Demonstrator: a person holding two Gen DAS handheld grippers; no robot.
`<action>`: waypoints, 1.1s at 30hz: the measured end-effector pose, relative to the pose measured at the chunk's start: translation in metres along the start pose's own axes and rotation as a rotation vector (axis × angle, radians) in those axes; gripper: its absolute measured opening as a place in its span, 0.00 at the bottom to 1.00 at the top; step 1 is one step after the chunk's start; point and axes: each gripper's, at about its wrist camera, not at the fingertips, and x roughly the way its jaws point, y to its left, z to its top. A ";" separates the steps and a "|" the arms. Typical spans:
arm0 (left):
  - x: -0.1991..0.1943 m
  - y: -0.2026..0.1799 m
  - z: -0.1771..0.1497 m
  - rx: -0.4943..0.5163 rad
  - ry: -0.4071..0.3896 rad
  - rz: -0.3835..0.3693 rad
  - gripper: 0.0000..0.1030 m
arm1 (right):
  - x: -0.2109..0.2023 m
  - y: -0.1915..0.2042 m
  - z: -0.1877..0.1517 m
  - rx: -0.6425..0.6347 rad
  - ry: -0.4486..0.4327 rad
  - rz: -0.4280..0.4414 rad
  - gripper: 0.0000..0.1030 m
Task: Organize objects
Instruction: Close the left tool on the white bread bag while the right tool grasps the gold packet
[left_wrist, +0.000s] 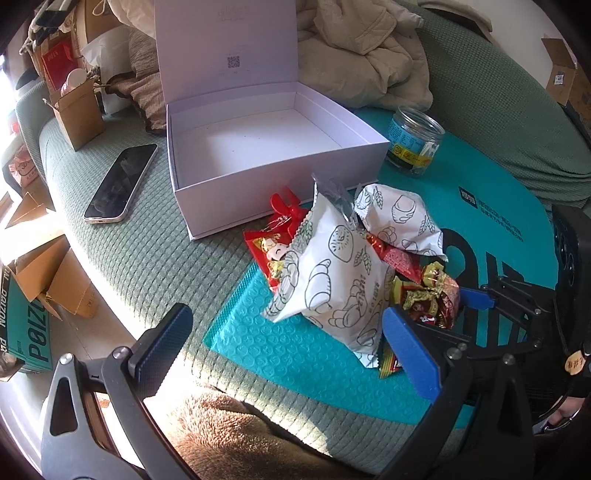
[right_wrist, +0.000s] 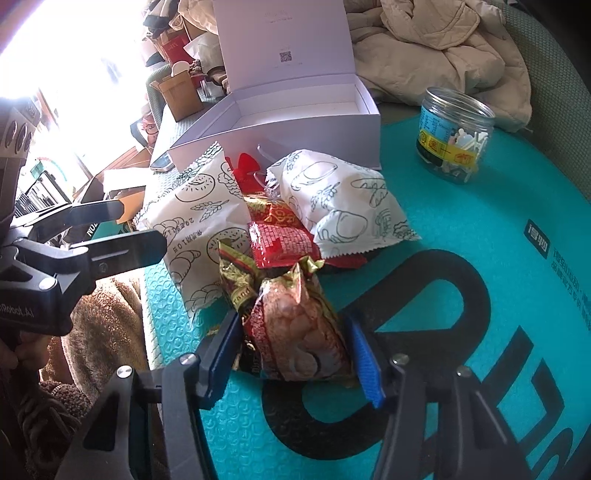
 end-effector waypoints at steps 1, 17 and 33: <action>0.000 -0.003 0.002 0.012 -0.007 -0.003 1.00 | -0.002 -0.002 -0.001 0.002 0.000 -0.007 0.57; 0.035 -0.047 0.010 0.214 0.045 -0.019 1.00 | -0.017 -0.029 -0.014 0.022 0.008 -0.058 0.57; 0.026 -0.045 0.006 0.205 0.007 -0.055 0.65 | -0.014 -0.030 -0.014 0.049 0.017 -0.049 0.57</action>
